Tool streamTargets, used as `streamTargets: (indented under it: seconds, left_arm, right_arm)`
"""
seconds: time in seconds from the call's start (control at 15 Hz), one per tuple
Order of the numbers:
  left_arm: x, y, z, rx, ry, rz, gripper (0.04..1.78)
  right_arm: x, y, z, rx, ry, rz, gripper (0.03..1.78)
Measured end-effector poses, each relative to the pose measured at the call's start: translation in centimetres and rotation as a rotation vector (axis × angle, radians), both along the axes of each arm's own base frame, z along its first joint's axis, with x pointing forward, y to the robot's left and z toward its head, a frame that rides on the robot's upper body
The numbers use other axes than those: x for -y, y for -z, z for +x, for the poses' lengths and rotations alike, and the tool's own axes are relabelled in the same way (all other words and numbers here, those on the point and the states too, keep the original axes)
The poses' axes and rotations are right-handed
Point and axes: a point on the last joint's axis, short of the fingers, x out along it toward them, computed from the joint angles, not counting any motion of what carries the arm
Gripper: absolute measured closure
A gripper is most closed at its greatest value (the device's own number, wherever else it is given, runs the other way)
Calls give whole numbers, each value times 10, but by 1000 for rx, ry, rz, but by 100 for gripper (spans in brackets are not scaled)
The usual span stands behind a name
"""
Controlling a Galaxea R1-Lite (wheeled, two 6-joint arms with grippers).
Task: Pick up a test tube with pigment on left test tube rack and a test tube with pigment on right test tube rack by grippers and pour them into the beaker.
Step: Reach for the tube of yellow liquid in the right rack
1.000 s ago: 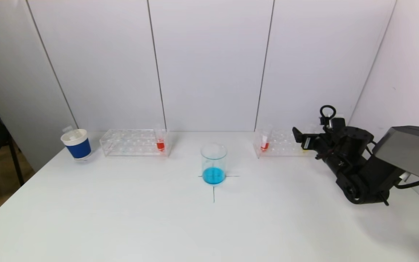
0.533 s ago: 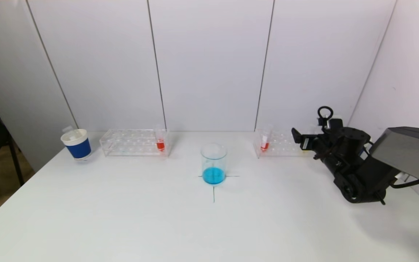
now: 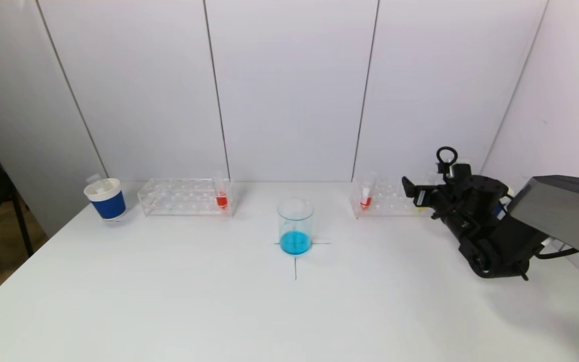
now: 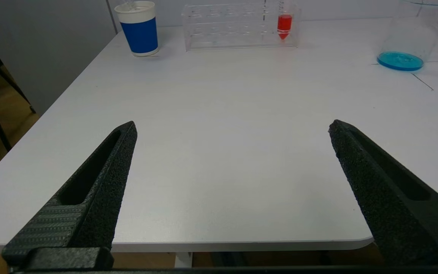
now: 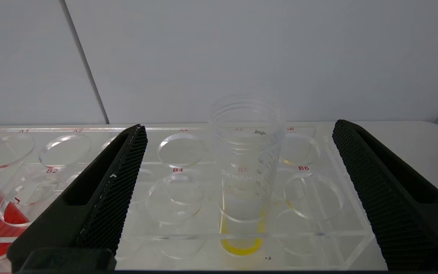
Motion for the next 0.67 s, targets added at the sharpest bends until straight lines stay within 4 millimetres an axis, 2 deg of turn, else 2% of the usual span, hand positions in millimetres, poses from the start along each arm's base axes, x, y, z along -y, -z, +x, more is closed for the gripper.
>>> streamTargets:
  seconds: [0.67]
  left_arm:
    - [0, 0, 0, 0, -1, 0, 6]
  right_arm:
    - [0, 1, 2, 1, 0, -1, 4]
